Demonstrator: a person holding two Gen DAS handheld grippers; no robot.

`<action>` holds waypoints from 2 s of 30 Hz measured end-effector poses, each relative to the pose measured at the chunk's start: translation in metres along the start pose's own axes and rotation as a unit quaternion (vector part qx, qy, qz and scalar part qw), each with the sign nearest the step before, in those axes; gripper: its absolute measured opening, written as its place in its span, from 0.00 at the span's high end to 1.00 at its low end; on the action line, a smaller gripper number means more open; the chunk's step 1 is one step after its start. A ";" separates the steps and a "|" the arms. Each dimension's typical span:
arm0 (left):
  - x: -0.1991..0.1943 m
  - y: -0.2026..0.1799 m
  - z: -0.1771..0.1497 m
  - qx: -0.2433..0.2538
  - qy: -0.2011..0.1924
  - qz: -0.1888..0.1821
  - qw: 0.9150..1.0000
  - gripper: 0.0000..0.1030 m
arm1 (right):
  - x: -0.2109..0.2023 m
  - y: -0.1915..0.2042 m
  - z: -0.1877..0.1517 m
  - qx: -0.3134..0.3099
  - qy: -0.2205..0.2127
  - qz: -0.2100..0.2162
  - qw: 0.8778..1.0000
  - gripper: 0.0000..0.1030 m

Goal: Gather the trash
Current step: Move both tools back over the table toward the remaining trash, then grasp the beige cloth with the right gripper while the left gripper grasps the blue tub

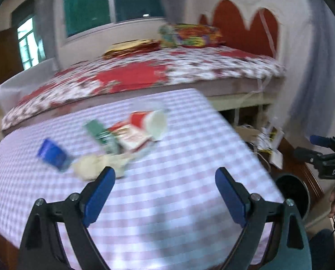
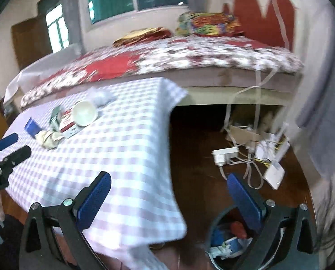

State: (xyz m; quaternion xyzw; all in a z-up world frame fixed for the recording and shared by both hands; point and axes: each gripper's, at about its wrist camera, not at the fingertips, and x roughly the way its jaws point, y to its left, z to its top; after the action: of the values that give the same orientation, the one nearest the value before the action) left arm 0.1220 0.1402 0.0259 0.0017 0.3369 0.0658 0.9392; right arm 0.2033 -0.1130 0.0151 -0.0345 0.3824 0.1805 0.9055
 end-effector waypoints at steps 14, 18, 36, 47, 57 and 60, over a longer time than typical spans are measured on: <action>0.015 0.151 -0.026 -0.074 0.018 0.104 0.992 0.11 | 0.091 0.147 0.040 -0.069 0.055 0.091 0.992 0.00; 0.028 0.171 -0.029 -0.087 0.027 0.104 0.990 0.11 | 0.097 0.190 0.049 -0.106 0.042 0.111 0.987 0.00; 0.044 0.230 -0.054 -0.131 0.044 0.105 0.985 0.11 | 0.180 0.334 0.044 -0.229 0.094 0.155 0.956 0.24; 0.060 0.232 -0.049 -0.128 0.037 0.094 0.987 0.11 | 0.178 0.336 0.039 -0.227 0.092 0.171 0.954 0.57; 0.096 0.237 -0.015 -0.075 0.033 0.089 0.993 0.11 | 0.162 0.315 0.090 -0.171 0.044 0.135 0.975 0.57; 0.110 0.245 -0.009 -0.068 0.039 0.095 0.992 0.11 | 0.172 0.311 0.106 -0.156 0.038 0.127 0.979 0.57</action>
State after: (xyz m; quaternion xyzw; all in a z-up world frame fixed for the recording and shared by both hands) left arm 0.1704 0.3965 -0.0393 -0.0330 0.3660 0.1776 0.9129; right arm 0.2758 0.2498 -0.0080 -0.1332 0.3852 0.3496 0.8436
